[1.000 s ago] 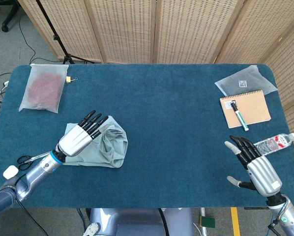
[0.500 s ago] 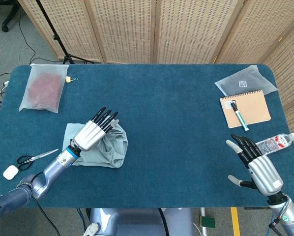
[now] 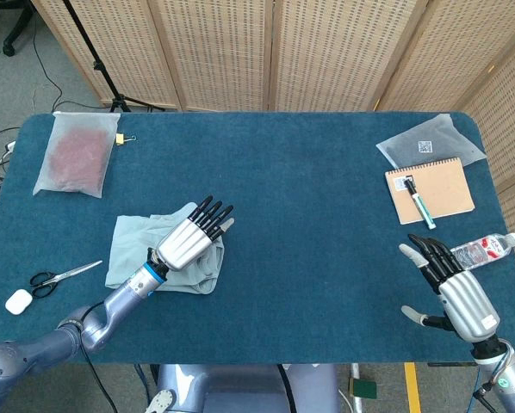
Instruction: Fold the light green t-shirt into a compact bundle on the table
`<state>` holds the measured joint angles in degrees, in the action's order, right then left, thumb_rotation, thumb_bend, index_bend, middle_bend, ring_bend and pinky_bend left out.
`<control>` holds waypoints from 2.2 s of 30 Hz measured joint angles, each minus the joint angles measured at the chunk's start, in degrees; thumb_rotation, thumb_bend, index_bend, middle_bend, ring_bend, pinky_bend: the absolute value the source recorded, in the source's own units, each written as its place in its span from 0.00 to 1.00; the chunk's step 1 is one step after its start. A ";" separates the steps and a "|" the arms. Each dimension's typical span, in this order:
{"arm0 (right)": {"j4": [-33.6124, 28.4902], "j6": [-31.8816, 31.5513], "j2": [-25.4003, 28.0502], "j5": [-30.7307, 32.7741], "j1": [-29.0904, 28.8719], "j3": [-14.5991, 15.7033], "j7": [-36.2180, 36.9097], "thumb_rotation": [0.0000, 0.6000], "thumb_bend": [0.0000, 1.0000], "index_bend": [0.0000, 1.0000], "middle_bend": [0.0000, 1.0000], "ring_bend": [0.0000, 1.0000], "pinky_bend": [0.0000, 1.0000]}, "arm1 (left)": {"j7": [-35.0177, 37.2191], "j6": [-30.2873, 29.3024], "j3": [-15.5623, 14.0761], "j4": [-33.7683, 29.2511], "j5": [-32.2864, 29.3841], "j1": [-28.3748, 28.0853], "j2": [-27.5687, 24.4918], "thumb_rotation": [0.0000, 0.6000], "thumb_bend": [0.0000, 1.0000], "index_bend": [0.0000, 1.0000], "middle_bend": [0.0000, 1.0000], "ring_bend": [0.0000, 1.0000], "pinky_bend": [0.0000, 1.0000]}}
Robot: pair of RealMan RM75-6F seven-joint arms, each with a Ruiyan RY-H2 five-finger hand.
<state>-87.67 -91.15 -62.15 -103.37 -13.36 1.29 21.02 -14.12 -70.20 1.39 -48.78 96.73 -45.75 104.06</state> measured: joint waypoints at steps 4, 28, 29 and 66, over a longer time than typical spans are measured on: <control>0.04 -0.06 0.06 0.04 0.02 -0.04 0.15 1.00 0.14 0.00 0.00 0.00 0.05 | 0.88 -0.38 -0.16 0.69 0.53 -0.42 1.05 1.00 0.26 0.00 0.00 0.00 0.00; 0.03 -0.53 0.25 -0.29 0.24 0.06 0.61 1.00 0.14 0.00 0.00 0.00 0.05 | 5.79 -6.37 0.31 0.50 1.56 -0.45 0.59 1.00 0.24 0.00 0.00 0.00 0.00; 0.00 -0.59 0.26 -0.29 0.26 0.04 0.60 1.00 0.15 0.00 0.00 0.00 0.05 | 6.10 -6.52 0.13 -0.53 1.58 -0.15 -0.37 1.00 0.23 0.00 0.00 0.00 0.00; -0.18 0.32 -0.03 -0.30 0.04 0.19 -0.51 1.00 0.15 0.00 0.00 0.00 0.05 | 16.87 -3.95 -4.38 -3.09 3.21 3.48 -0.14 1.00 0.22 0.00 0.00 0.00 0.00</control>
<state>-87.85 -90.83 -62.18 -103.67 -13.33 1.47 20.51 2.74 -74.14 -2.99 -51.88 99.94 -42.27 103.92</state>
